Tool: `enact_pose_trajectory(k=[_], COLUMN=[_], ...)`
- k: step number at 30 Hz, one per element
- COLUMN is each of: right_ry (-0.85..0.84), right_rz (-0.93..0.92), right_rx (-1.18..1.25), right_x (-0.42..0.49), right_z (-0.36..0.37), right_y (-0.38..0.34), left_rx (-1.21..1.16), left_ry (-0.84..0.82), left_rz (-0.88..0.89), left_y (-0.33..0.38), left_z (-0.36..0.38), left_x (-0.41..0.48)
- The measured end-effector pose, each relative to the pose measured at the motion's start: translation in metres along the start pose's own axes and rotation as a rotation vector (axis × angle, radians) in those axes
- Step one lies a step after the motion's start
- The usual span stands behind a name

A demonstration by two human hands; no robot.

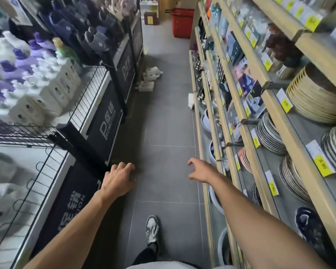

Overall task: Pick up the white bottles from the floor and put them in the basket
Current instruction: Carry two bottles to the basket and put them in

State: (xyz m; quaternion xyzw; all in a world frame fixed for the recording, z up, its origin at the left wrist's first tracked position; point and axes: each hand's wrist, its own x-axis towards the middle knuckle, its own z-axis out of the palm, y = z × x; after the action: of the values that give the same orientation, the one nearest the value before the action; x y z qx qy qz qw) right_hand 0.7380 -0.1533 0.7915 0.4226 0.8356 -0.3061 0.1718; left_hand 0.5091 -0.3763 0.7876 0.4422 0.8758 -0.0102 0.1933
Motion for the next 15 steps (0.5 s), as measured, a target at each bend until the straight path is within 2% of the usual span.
enact_pose_trajectory(k=[15], right_ry=[0.031], right_rz=[0.097], right_rx=[0.006], right_x=[0.146], right_z=[-0.092], right_y=[-0.060], left_rx=[-0.021], left_ry=[-0.021], left_rz=[0.112], left_y=[-0.038], left_z=[-0.083], left_x=[0.202])
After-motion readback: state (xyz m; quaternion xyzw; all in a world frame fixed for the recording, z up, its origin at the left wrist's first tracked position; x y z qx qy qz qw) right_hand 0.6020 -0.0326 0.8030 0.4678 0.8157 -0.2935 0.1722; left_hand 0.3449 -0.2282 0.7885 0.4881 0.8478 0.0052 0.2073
